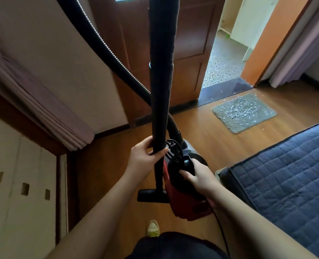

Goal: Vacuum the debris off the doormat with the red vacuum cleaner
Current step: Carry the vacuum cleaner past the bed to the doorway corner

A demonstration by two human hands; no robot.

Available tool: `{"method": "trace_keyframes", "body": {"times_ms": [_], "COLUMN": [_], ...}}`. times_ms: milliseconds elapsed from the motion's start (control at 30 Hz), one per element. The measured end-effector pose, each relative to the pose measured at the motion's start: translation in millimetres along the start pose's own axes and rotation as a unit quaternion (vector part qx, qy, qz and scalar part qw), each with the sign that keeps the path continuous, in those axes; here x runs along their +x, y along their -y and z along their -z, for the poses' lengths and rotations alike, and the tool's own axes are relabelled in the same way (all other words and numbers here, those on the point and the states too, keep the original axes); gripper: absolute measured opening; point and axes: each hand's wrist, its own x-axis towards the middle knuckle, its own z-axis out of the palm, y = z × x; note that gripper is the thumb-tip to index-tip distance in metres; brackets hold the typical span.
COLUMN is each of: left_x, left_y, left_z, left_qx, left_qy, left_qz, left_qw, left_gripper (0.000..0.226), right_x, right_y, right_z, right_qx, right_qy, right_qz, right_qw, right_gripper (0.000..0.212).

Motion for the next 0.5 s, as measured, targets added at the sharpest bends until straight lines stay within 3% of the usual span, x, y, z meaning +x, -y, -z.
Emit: {"method": "trace_keyframes", "body": {"times_ms": [233,500], "left_x": [128,268], "left_y": [-5,-19], "left_z": [0,-65], "left_qx": [0.045,0.054], "left_qy": [0.058,0.104], "left_qz": [-0.043,-0.064], "left_qw": [0.996,0.991], "left_gripper": [0.024,0.032], "right_x": [92,186], "right_y": [7,-25], "right_z": [41,115], "right_qx": [0.02,0.06], "right_qy": [-0.03,-0.094], "right_qz": [-0.045,-0.075], "right_qw": [0.998,0.991], "right_gripper": [0.023,0.03]}}
